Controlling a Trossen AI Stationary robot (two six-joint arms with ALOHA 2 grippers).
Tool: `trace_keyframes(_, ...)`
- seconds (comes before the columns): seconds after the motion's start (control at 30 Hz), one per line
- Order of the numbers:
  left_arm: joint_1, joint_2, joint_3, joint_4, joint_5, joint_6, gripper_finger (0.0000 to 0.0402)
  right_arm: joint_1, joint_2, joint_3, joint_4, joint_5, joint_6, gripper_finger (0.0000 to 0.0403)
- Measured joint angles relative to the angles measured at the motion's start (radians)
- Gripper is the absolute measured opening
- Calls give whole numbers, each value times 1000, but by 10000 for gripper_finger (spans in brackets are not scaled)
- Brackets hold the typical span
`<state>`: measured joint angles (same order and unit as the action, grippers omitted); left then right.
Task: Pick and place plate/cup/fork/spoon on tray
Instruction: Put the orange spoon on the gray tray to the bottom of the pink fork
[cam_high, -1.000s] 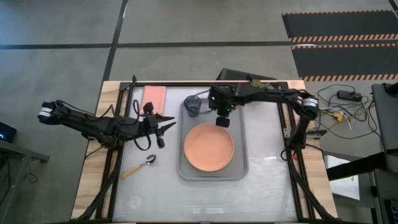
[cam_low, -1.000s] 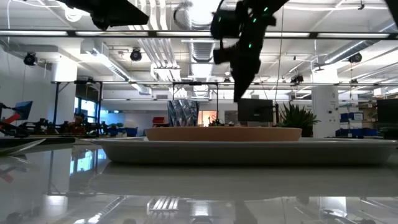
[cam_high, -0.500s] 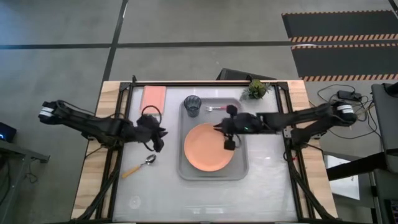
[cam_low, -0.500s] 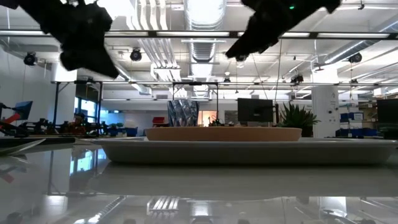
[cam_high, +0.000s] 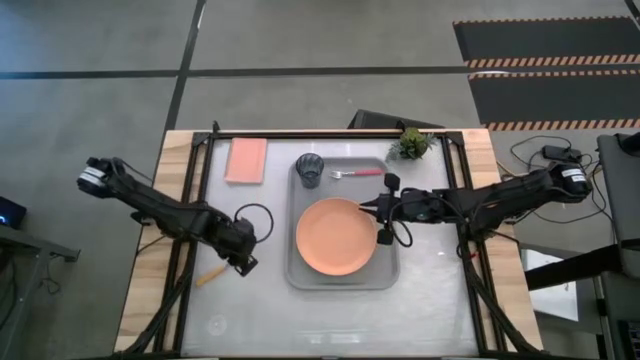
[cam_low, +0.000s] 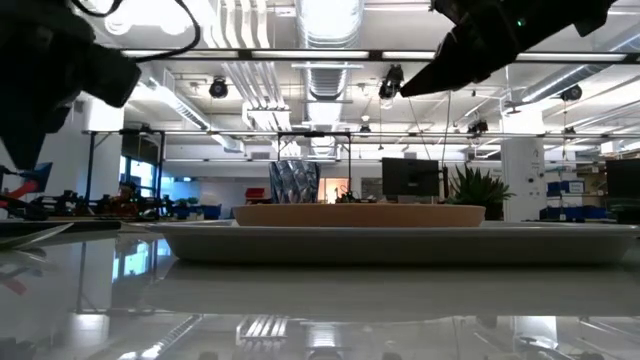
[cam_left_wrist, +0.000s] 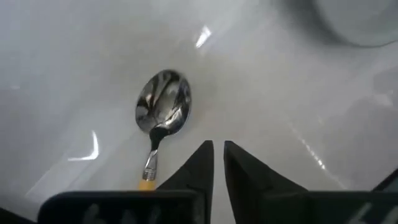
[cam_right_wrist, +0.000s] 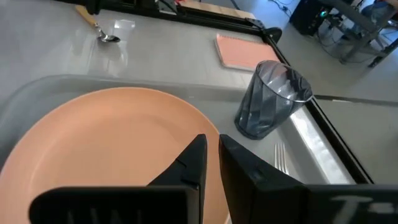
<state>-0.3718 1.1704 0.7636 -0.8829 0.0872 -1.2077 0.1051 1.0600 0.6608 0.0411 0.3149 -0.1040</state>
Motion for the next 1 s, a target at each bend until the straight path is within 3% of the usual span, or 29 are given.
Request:
trace_keyframes(0.13,-17,50,-6,1,42,-17,14,0,4,-18,24,0,-2,31)
trace_keyframes(0.33,-59,74,-21,-58,199,-101,30,1,9,-18,28,0,9,31)
trace_keyframes(0.5,-110,65,-40,-112,185,-123,61,2,10,-19,21,0,7,31)
trace_keyframes(0.83,-177,65,-87,-101,45,-122,156,2,10,-22,23,0,8,31)
trace_keyframes(1.0,-194,80,-128,-56,18,-121,168,2,10,-25,23,0,12,31)
